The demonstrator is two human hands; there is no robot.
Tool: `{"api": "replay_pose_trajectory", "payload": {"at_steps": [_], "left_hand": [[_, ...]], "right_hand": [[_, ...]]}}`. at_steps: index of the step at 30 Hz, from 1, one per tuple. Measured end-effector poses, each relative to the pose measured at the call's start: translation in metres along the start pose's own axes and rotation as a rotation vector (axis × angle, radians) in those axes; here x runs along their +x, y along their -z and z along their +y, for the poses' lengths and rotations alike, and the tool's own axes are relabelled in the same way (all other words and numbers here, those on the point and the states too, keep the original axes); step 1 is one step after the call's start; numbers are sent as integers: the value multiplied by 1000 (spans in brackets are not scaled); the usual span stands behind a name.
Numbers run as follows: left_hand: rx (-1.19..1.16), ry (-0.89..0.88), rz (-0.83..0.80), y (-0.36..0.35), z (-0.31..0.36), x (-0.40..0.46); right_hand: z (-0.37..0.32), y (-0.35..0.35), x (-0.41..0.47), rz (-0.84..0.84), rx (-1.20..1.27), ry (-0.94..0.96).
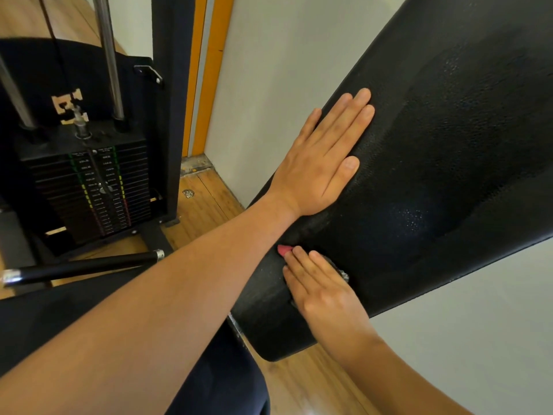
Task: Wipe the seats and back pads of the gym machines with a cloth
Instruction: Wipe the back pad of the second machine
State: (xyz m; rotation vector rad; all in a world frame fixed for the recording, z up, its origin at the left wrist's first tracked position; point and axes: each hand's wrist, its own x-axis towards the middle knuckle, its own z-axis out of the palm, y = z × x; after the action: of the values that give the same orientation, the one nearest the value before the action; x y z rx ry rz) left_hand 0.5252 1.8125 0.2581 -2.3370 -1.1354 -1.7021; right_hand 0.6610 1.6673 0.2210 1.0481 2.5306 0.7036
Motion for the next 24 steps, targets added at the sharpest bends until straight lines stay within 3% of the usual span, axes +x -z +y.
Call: {"api": "replay_pose_trajectory", "payload": {"at_steps": [3,7,14,16,20,24], "left_hand": [[10,4,-4,0,-1,-1],[12,13,-16,2,1,0],[-38,10,-10,6,1,-1],[-40,15,-3,5,0,0],[-68,2,-22,6,-4,-1],[-59,-22,-48,7,-8,-1]], "right_hand": [[-5,5,5,-18,15,67],[9,43,6,137,182,20],[89,133,-10,549,266,-383],[95,127,0,471,160,-449],[62,66,7,246,-83,-296],[30,35,7,151,-58,-217]]}}
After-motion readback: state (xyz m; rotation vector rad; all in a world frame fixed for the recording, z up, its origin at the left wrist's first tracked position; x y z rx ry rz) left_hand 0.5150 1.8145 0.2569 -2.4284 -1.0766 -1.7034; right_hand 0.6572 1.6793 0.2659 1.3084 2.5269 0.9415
